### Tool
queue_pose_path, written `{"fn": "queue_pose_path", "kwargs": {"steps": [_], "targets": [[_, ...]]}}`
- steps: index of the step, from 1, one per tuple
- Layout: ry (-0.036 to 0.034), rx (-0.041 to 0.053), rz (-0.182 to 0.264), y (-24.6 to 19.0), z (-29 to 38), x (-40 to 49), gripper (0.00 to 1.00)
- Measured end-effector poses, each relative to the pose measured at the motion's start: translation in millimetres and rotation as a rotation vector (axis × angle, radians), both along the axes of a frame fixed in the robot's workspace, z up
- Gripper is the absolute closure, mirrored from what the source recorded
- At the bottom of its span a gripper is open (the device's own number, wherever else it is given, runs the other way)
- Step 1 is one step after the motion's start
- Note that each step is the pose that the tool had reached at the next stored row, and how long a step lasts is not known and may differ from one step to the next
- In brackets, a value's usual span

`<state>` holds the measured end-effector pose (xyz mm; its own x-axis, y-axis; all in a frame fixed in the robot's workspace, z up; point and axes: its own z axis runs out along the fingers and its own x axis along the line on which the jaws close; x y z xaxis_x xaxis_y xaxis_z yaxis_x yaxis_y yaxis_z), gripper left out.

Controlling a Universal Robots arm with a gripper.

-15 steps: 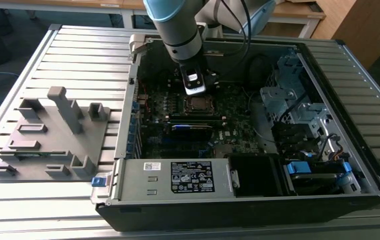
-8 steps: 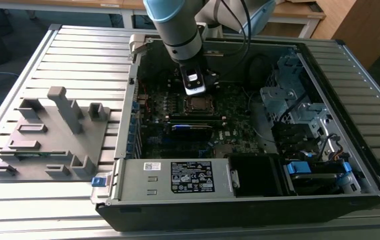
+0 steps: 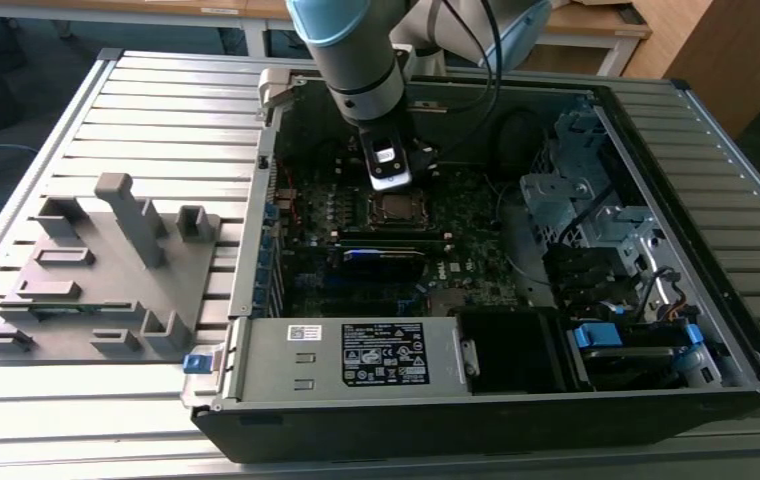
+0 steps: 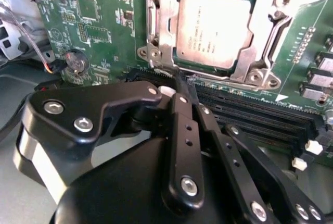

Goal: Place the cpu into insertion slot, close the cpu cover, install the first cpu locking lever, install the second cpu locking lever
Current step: 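Install the first cpu locking lever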

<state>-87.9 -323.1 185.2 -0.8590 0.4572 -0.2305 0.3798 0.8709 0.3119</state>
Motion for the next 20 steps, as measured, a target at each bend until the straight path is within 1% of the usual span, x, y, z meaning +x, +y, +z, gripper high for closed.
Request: {"fn": "queue_pose_path", "kwargs": {"steps": [2,7,10,16,18,20], "targets": [[0.0001,-0.0001,0.000,-0.1,1.8,0.0,0.90],[0.0000,0.0000,0.000,0.0,8.8,0.1,0.90],[0.0001,-0.0001,0.000,0.0,14.0,0.1,0.90],[0.0001,-0.0002,0.000,0.0,27.1,0.1,0.90],[0.0001,-0.0002,0.000,0.0,30.2,0.1,0.90],[0.0001,-0.0002,0.000,0.0,31.6,0.1,0.90]]}}
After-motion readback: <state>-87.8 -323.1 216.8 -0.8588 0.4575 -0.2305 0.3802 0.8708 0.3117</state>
